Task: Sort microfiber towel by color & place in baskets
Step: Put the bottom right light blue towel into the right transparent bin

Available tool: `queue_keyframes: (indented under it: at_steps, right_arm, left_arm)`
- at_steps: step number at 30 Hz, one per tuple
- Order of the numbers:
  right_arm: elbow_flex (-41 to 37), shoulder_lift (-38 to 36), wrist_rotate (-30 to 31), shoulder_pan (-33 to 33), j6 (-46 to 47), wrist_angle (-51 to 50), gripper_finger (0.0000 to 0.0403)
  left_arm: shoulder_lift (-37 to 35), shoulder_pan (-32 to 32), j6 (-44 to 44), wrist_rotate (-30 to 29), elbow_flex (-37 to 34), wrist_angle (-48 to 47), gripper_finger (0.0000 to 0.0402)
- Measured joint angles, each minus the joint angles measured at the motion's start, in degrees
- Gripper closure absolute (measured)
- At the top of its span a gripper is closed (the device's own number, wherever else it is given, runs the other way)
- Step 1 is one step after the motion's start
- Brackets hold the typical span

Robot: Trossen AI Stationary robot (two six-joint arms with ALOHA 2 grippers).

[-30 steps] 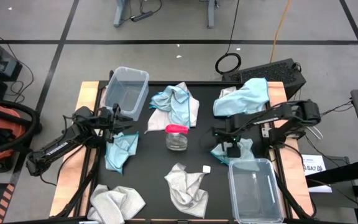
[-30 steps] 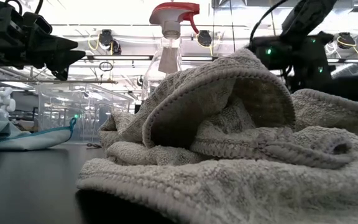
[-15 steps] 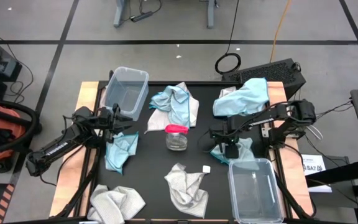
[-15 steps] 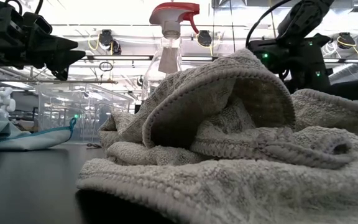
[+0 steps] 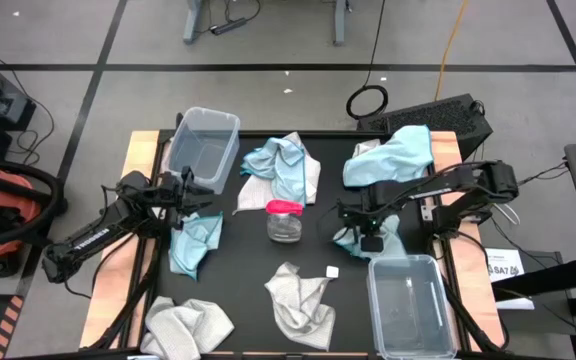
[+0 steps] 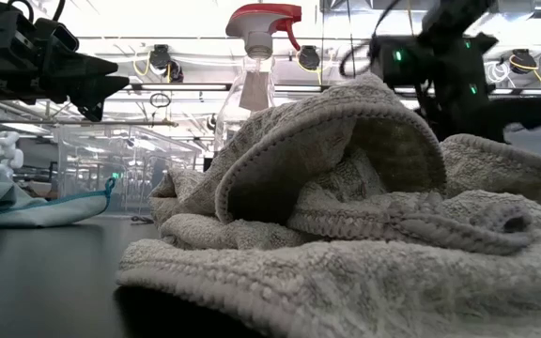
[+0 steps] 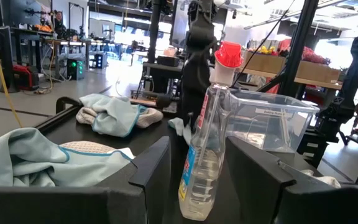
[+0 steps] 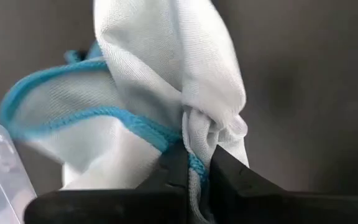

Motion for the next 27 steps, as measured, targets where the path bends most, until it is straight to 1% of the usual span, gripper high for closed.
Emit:
queue_keyframes:
  at_steps: [4,9,20,24,27]
  right_arm:
    - [5.01,-2.78,1.26,0.0,-1.29,-1.6,0.039]
    - [11.45,-6.84,1.2,0.0,-2.99,-2.83,0.0392]
    - [23.0,-18.78,0.16,0.0,-7.38,-9.71,0.0393]
    - [26.6,-23.31,-3.11,0.0,-10.09,-11.81,0.0393]
    - [28.72,-26.79,-8.31,0.02,-11.92,-12.3,0.0393]
  left_arm:
    - [-0.01,0.0,0.0,0.0,0.01,0.0,0.024]
    - [-0.02,0.01,0.0,-0.02,0.01,0.0,0.024]
    - [0.0,0.0,0.0,-0.02,0.02,0.0,0.024]
    - [0.0,0.01,0.01,-0.01,0.01,0.0,0.024]
    - [-0.01,0.0,0.0,-0.01,0.01,0.0,0.024]
